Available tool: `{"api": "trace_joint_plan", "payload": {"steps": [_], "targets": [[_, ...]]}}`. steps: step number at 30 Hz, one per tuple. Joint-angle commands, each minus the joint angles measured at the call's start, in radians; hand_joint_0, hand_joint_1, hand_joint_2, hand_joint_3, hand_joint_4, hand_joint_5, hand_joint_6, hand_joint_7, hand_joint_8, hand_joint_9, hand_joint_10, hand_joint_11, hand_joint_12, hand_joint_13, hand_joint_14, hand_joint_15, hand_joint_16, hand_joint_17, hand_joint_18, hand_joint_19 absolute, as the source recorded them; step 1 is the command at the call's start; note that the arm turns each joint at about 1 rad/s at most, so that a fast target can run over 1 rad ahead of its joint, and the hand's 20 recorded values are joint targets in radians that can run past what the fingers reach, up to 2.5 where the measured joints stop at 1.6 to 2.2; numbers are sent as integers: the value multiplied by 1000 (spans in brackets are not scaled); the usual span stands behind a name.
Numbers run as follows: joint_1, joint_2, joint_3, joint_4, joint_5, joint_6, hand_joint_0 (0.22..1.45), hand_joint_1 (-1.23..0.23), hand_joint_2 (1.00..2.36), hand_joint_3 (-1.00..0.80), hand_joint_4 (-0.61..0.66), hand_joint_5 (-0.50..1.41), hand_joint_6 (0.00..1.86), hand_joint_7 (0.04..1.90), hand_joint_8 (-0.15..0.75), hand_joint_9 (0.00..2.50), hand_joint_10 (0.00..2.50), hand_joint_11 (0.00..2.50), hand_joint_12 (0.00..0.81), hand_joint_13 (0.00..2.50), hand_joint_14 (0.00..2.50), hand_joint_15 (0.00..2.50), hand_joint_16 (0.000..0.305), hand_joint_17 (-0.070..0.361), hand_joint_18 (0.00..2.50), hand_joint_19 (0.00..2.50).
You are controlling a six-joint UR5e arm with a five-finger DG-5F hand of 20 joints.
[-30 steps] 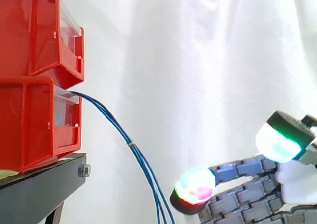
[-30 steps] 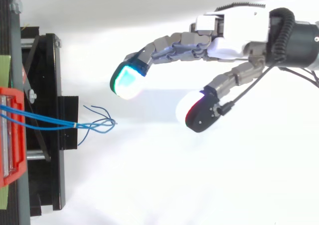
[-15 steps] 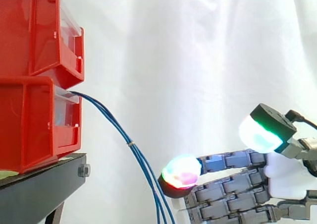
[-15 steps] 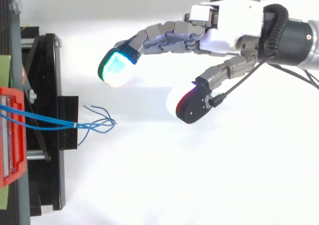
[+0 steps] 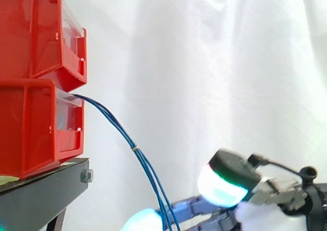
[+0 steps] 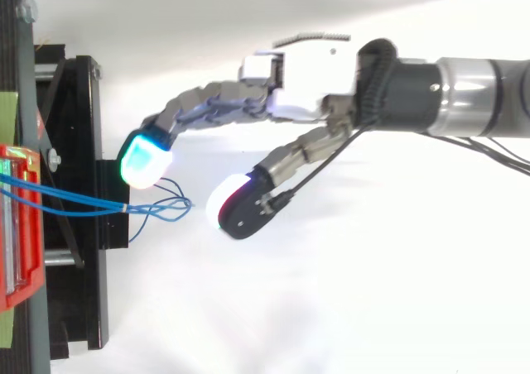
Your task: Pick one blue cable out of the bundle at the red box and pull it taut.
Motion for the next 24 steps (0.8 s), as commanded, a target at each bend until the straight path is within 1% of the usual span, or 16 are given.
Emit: {"api": "trace_joint_plan", "payload": {"steps": [1, 3, 4, 5, 8, 12, 13, 16, 18, 21, 23, 24], "targets": [[6, -40, 111, -51, -20, 4, 530, -768, 1000, -500, 291, -182, 502, 728, 257, 246, 1, 0, 339, 182, 3, 100, 52, 117, 87, 140], [11, -40, 109, -49, -21, 2, 539, -763, 1000, -500, 298, -176, 502, 751, 255, 249, 0, 0, 337, 187, 3, 91, 52, 116, 86, 147], [19, -39, 109, -45, -26, -5, 545, -760, 1000, -500, 303, -173, 502, 765, 255, 256, 1, 0, 336, 188, 3, 96, 51, 116, 90, 140], [22, -39, 109, -45, -26, -8, 545, -760, 1000, -500, 305, -172, 502, 774, 256, 257, 0, 0, 336, 189, 3, 92, 51, 115, 90, 141], [26, -39, 111, -35, -26, -8, 557, -755, 1000, -500, 321, -162, 502, 821, 257, 262, 0, 0, 335, 194, 3, 99, 51, 114, 90, 140], [28, -39, 118, -5, -23, -8, 571, -752, 1000, -500, 338, -150, 503, 907, 260, 271, 0, 0, 332, 198, 3, 101, 50, 113, 100, 139], [29, -39, 121, 4, -23, -8, 577, -751, 1000, -500, 339, -143, 502, 956, 260, 274, 0, 0, 331, 200, 2, 95, 50, 111, 104, 138], [29, -39, 126, 11, -24, -8, 593, -752, 1000, -496, 324, -134, 502, 1029, 260, 277, 0, 0, 329, 203, 3, 96, 49, 110, 105, 137], [29, -39, 143, 6, -24, -8, 598, -754, 1001, -474, 303, -129, 502, 1086, 260, 277, 2, 0, 328, 202, 3, 96, 49, 110, 104, 137], [31, -39, 155, 6, -24, -8, 612, -760, 1005, -426, 261, -121, 501, 1170, 261, 282, 0, 0, 328, 208, 3, 95, 49, 110, 121, 124], [29, -39, 157, 6, -24, -7, 619, -765, 1007, -394, 236, -122, 520, 1175, 262, 283, 1, 0, 327, 209, 3, 94, 49, 110, 123, 122], [31, -39, 157, 6, -24, -7, 621, -769, 1008, -383, 225, -129, 554, 1123, 263, 285, 0, 11, 328, 210, 3, 98, 49, 110, 124, 130]]}}
